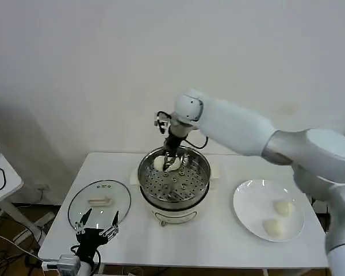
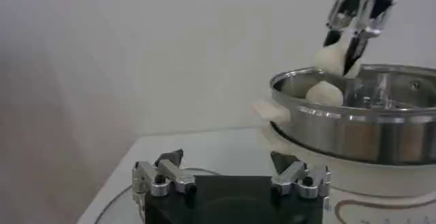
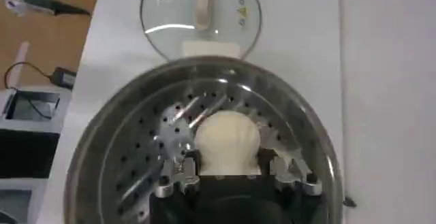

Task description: Take steamed baozi put them in steamer then cover it.

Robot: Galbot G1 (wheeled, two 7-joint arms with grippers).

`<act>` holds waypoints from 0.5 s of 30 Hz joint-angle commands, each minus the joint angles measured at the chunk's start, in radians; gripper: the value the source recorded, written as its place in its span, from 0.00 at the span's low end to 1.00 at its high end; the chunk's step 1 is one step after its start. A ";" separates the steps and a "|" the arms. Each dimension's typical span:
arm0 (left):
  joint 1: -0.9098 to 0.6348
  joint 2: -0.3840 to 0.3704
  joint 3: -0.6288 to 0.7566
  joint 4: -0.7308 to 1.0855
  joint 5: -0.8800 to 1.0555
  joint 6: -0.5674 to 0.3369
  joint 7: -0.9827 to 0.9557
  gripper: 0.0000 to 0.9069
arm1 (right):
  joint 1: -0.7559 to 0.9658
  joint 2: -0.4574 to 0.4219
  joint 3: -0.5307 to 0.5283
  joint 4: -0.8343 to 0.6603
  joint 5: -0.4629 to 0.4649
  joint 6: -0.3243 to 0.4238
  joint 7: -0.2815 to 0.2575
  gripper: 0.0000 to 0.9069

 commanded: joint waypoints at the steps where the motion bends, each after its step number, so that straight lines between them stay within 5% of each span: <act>1: -0.003 0.001 -0.002 0.004 -0.003 0.001 0.000 1.00 | -0.036 0.096 -0.008 -0.077 -0.021 -0.002 0.006 0.61; 15: -0.015 0.003 -0.001 0.021 -0.006 0.001 0.001 1.00 | -0.052 0.067 -0.039 -0.050 -0.035 -0.003 0.005 0.62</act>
